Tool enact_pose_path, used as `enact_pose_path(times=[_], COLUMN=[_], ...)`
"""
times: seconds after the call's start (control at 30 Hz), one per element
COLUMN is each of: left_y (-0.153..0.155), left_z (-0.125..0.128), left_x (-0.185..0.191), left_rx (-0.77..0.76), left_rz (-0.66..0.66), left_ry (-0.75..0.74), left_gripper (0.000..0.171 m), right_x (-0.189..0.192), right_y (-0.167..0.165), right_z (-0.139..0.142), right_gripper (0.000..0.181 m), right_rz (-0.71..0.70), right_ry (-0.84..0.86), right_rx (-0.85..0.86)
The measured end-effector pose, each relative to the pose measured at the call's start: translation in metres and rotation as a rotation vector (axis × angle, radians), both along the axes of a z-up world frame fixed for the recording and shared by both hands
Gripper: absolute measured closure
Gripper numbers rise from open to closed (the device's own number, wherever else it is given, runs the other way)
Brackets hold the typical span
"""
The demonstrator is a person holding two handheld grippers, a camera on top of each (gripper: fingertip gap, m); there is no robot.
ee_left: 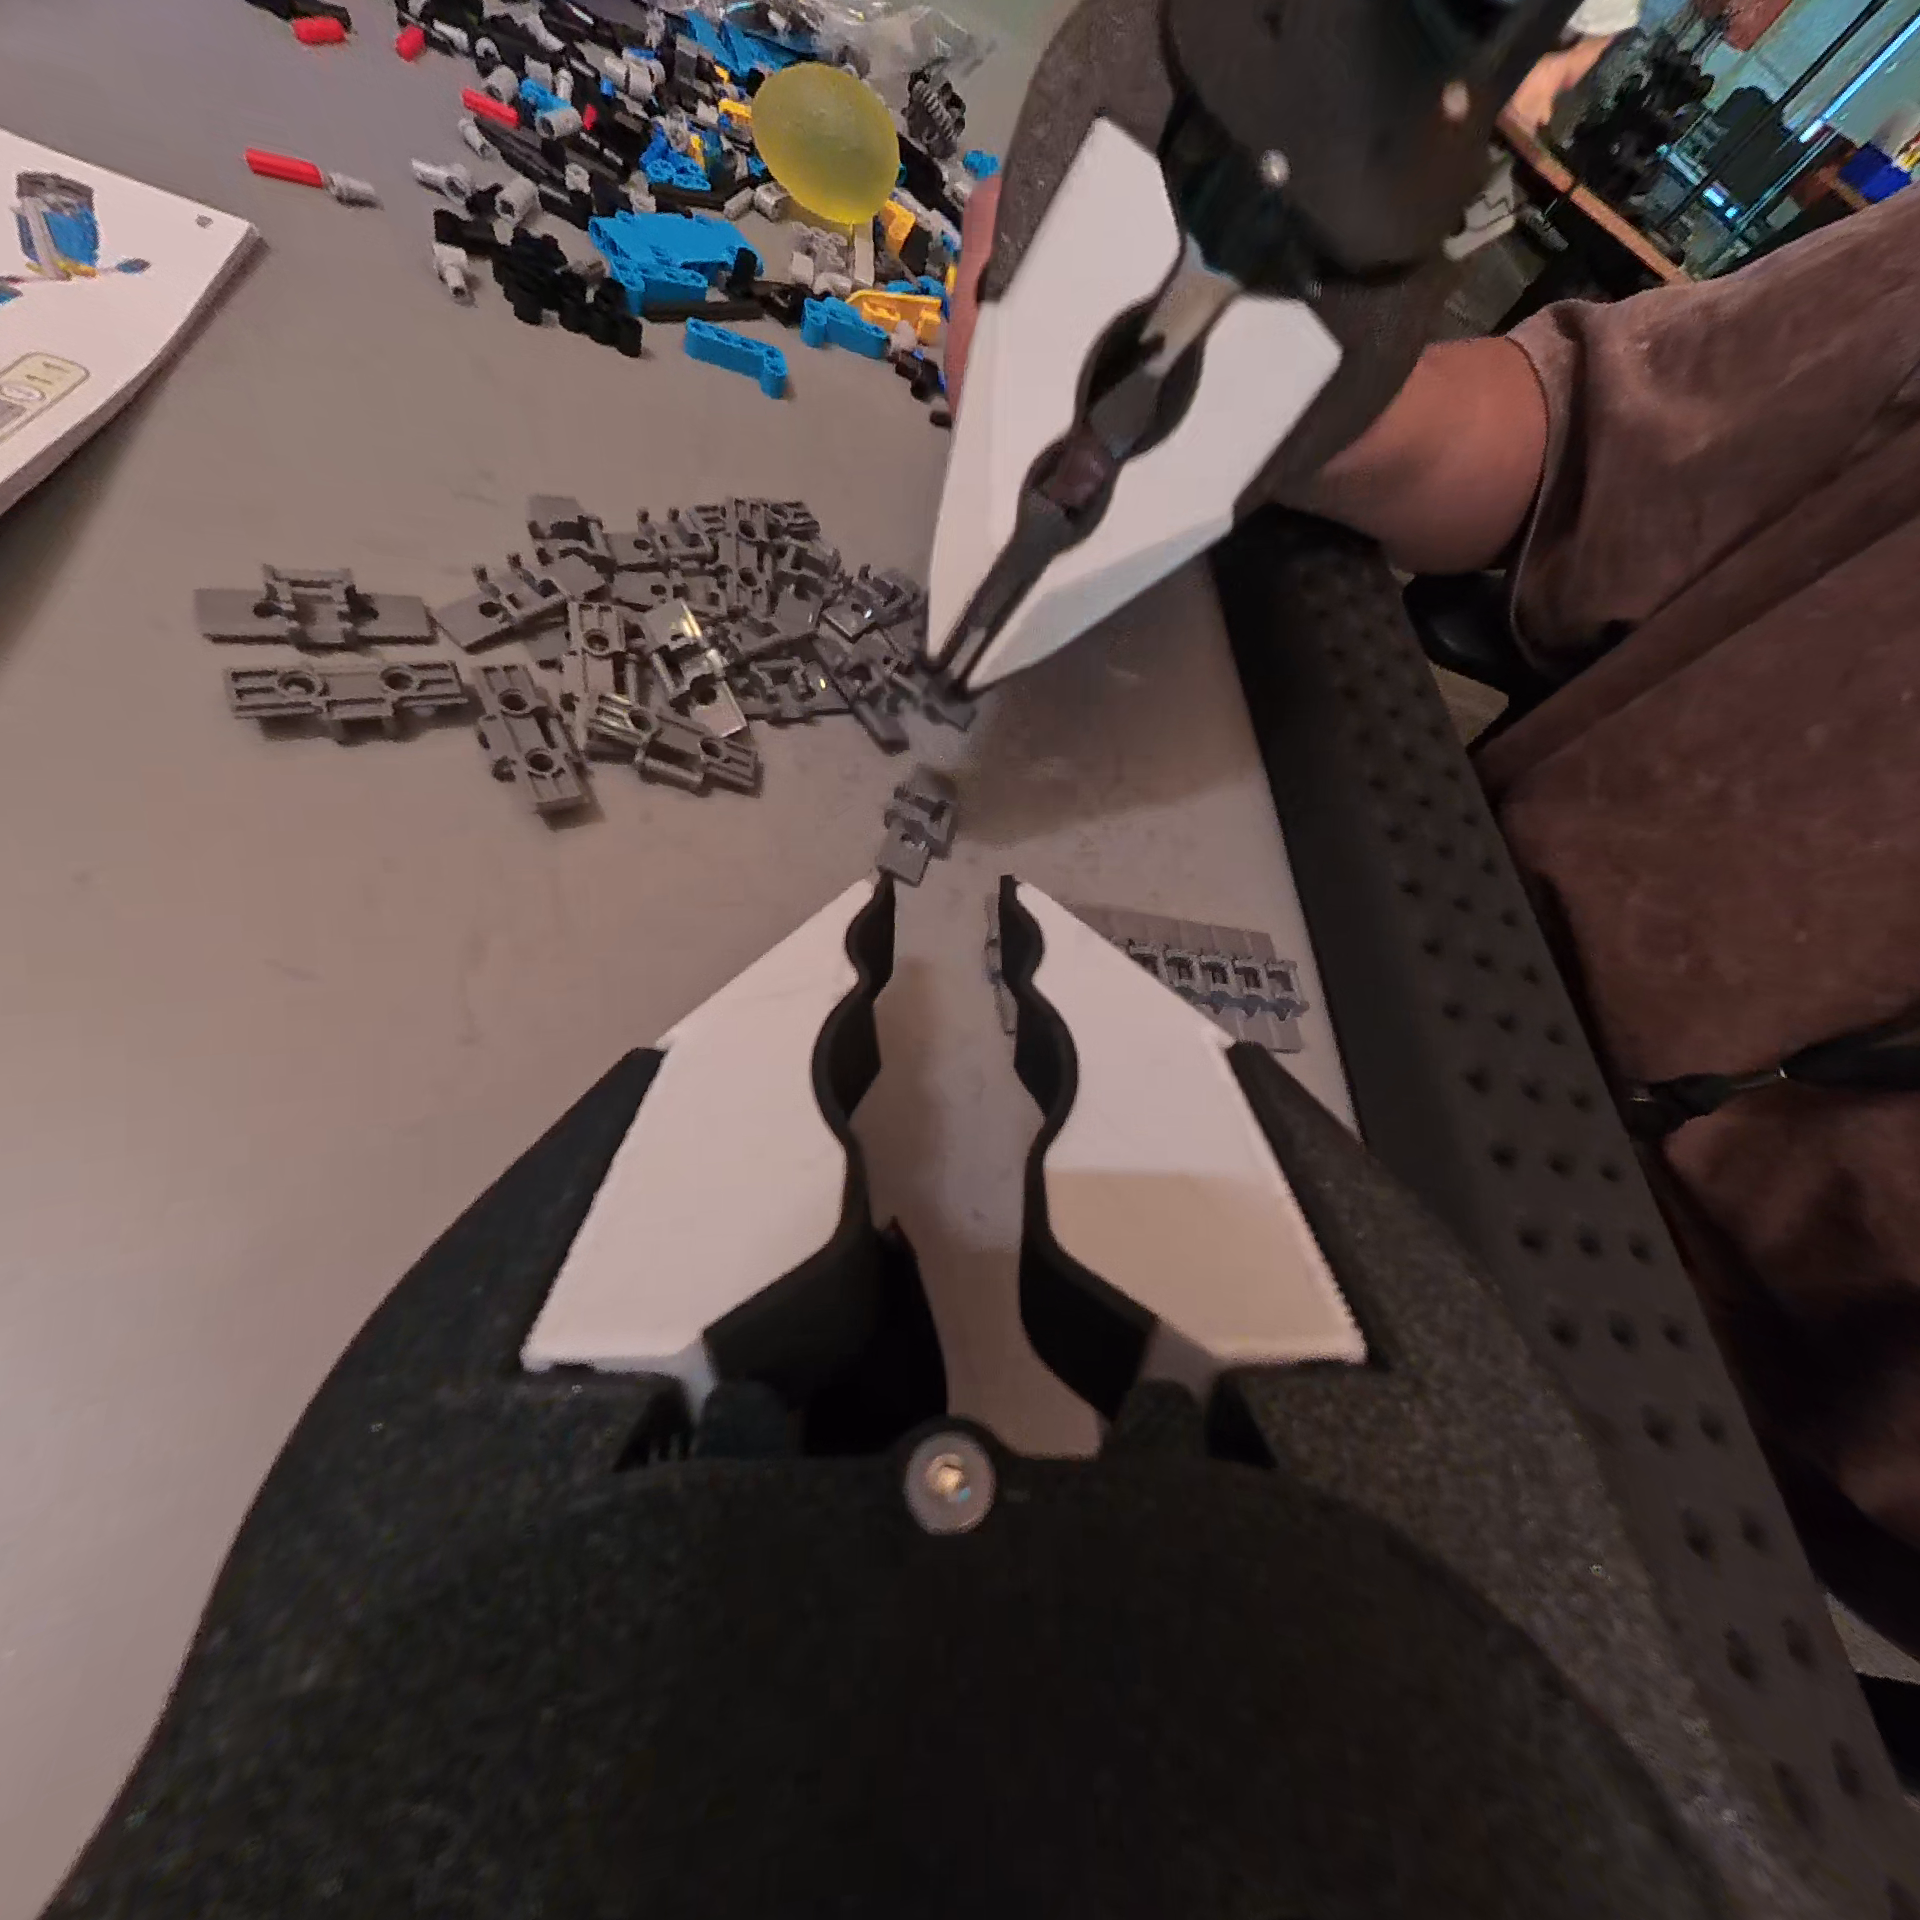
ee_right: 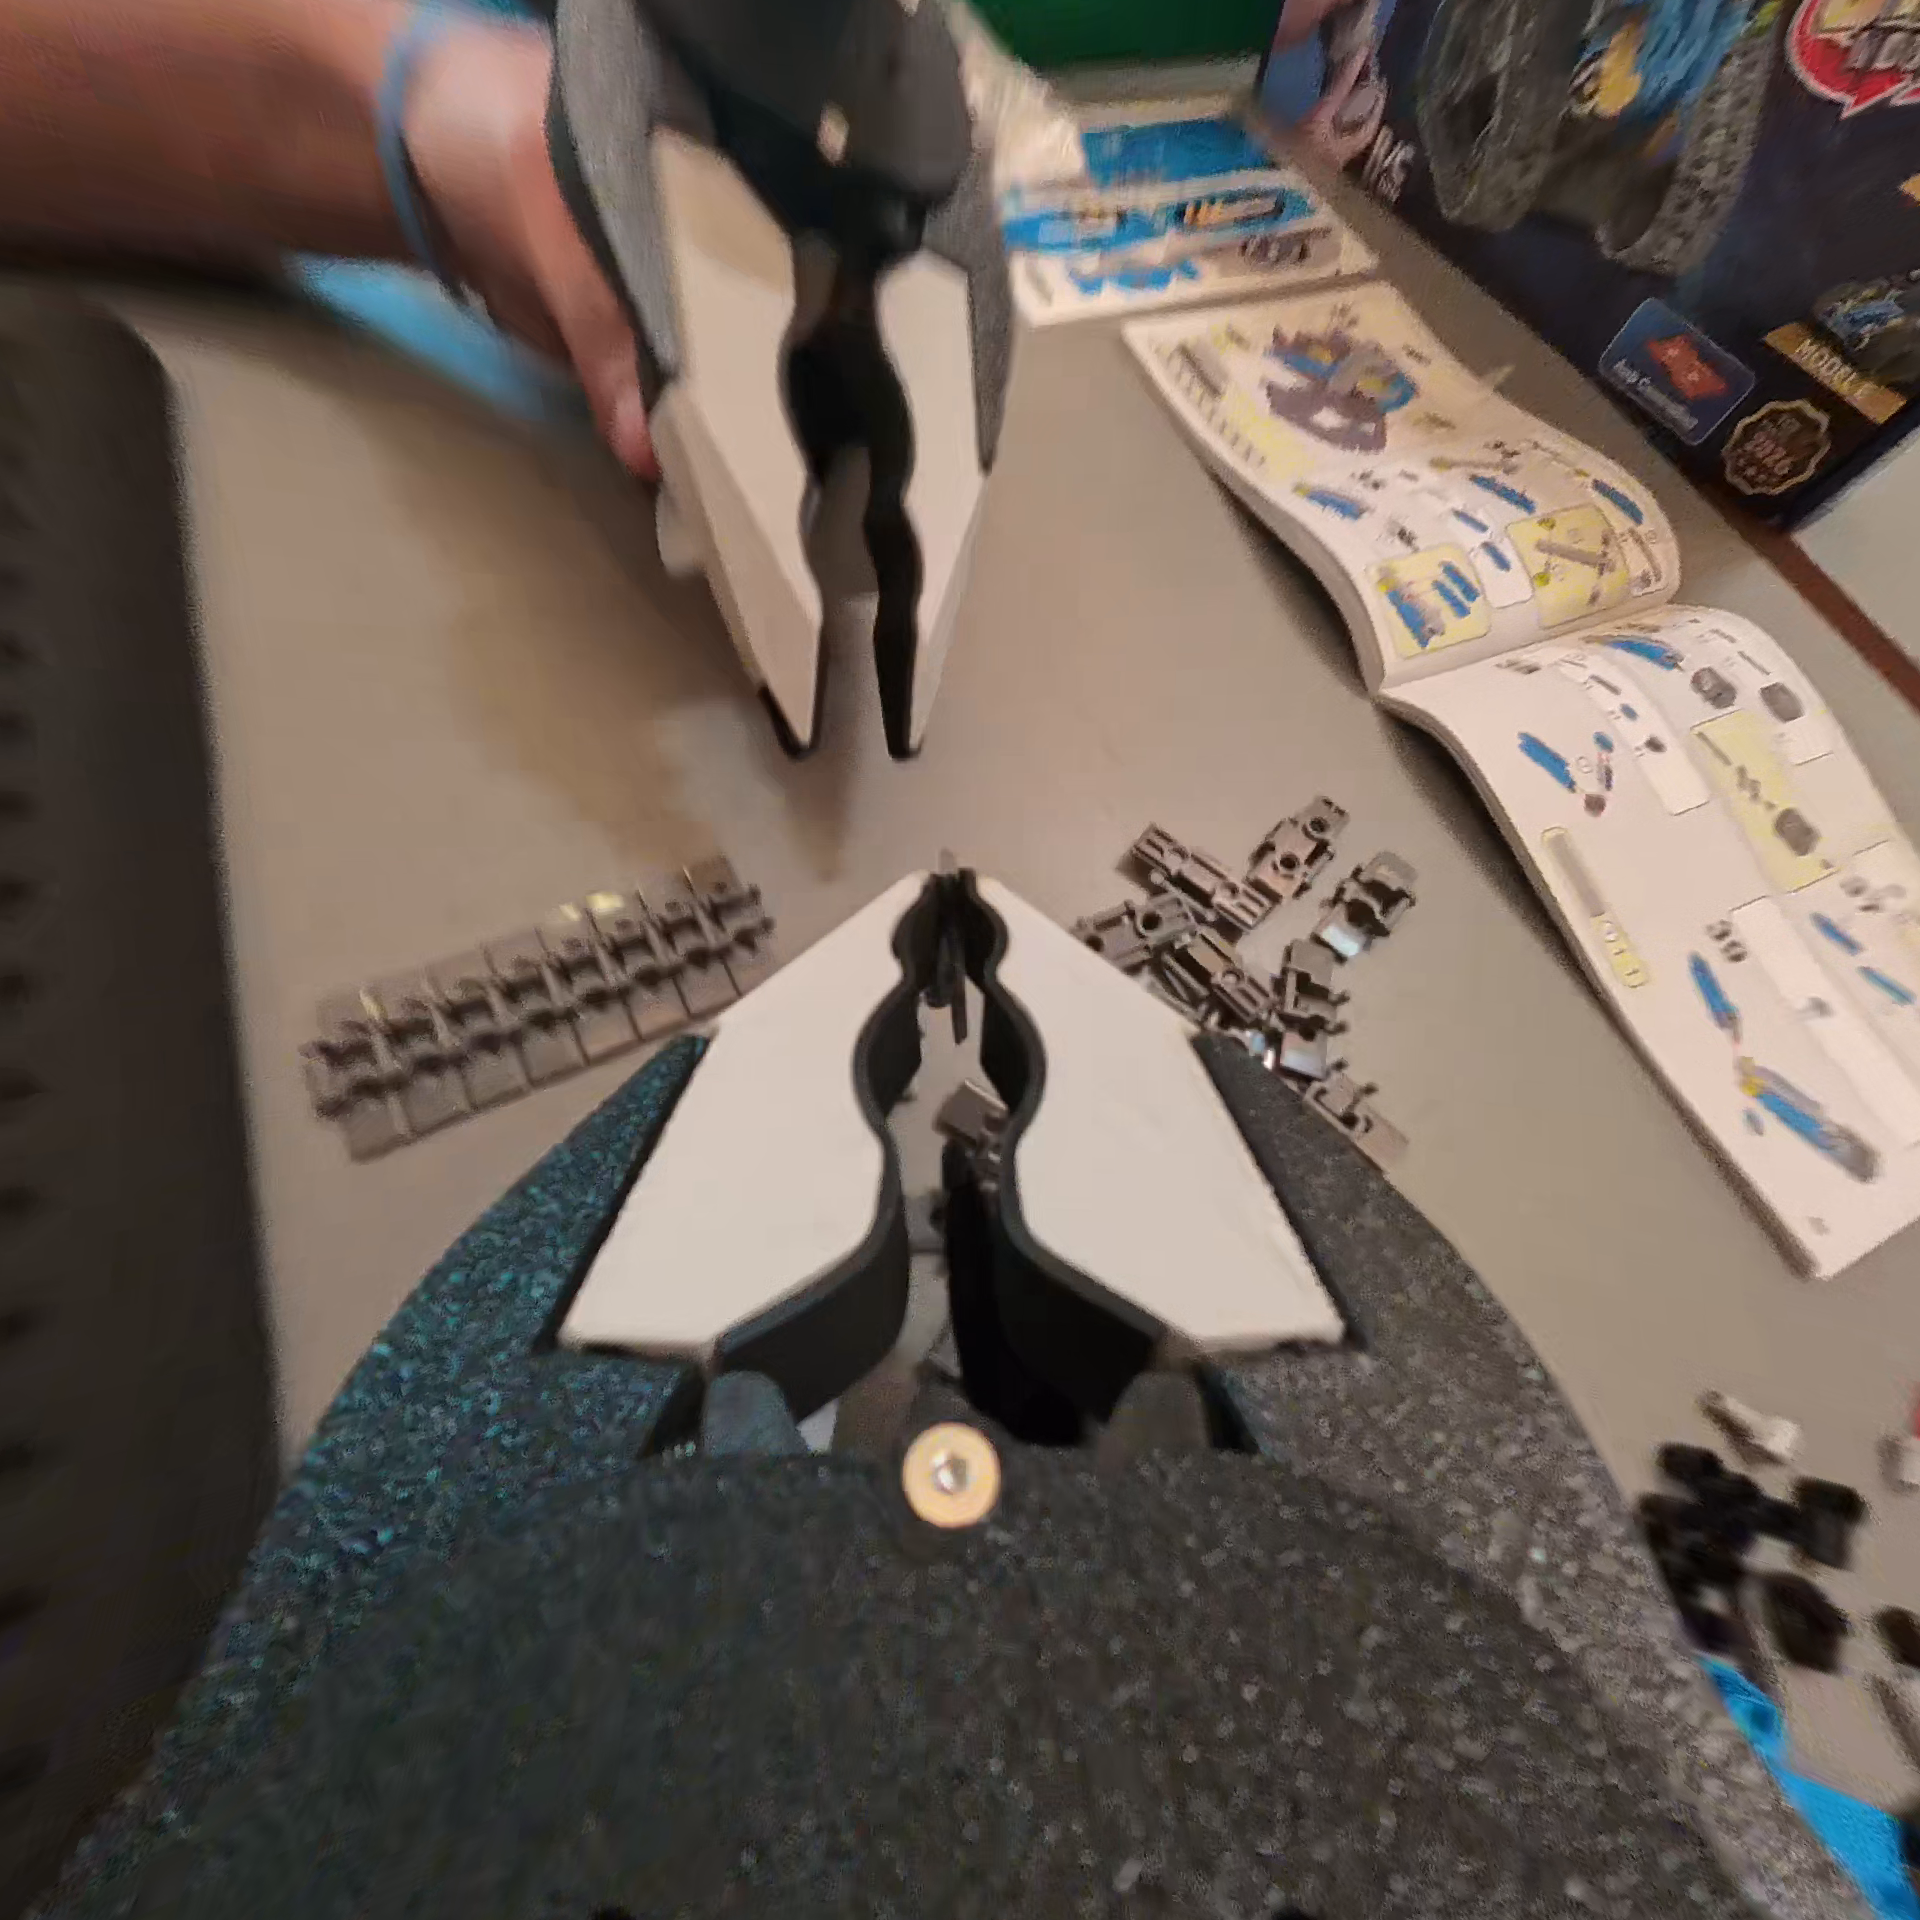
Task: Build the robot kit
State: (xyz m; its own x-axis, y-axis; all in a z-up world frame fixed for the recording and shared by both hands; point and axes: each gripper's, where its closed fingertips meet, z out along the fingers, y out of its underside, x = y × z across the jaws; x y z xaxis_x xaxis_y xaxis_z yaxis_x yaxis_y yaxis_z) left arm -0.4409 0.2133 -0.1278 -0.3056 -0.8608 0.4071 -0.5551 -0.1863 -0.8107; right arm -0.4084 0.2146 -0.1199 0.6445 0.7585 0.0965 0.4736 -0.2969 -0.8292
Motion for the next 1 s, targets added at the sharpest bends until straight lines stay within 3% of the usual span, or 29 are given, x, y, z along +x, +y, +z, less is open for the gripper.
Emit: enact_pose_path(times=[0.27, 0.33, 0.4, 0.47, 0.6, 0.67, 0.77, 0.9, 1.0], left_y=[-0.013, -0.016, -0.011, -0.011, -0.001, 0.0, -0.012, -0.018, -0.02], left_z=[0.045, 0.046, 0.043, 0.041, 0.036, 0.023, -0.007, -0.02, -0.021], left_x=[0.011, 0.011, 0.013, 0.009, 0.0, -0.005, -0.012, -0.012, -0.01], left_rx=[-0.169, -0.191, -0.169, -0.135, -0.095, -0.063, 0.111, 0.206, 0.19], left_rz=[0.019, 0.011, 0.045, 0.03, 0.021, -0.009, -0.094, -0.102, -0.095], left_ry=[-0.244, -0.247, -0.232, -0.219, -0.172, -0.101, 0.031, 0.106, 0.115], left_gripper=[0.144, 0.146, 0.169, 0.169, 0.169, 0.169, 0.169, 0.169, 0.169], right_x=[-0.027, -0.029, -0.03, -0.03, -0.026, -0.027, -0.031, -0.029, -0.028], right_y=[0.012, 0.013, 0.012, 0.011, 0.008, 0.002, -0.01, -0.015, -0.017], right_z=[0.054, 0.057, 0.057, 0.055, 0.045, 0.023, -0.011, -0.033, -0.037], right_gripper=[0.178, 0.178, 0.178, 0.178, 0.178, 0.178, 0.177, 0.176, 0.177], right_rz=[0.001, 0.009, 0.027, 0.041, 0.065, 0.098, 0.142, 0.17, 0.182], right_ry=[0.727, 0.787, 0.834, 0.852, 0.736, 0.574, 0.303, 0.012, -0.035], right_rx=[-0.271, -0.286, -0.317, -0.352, -0.331, -0.354, -0.35, -0.21, -0.205])
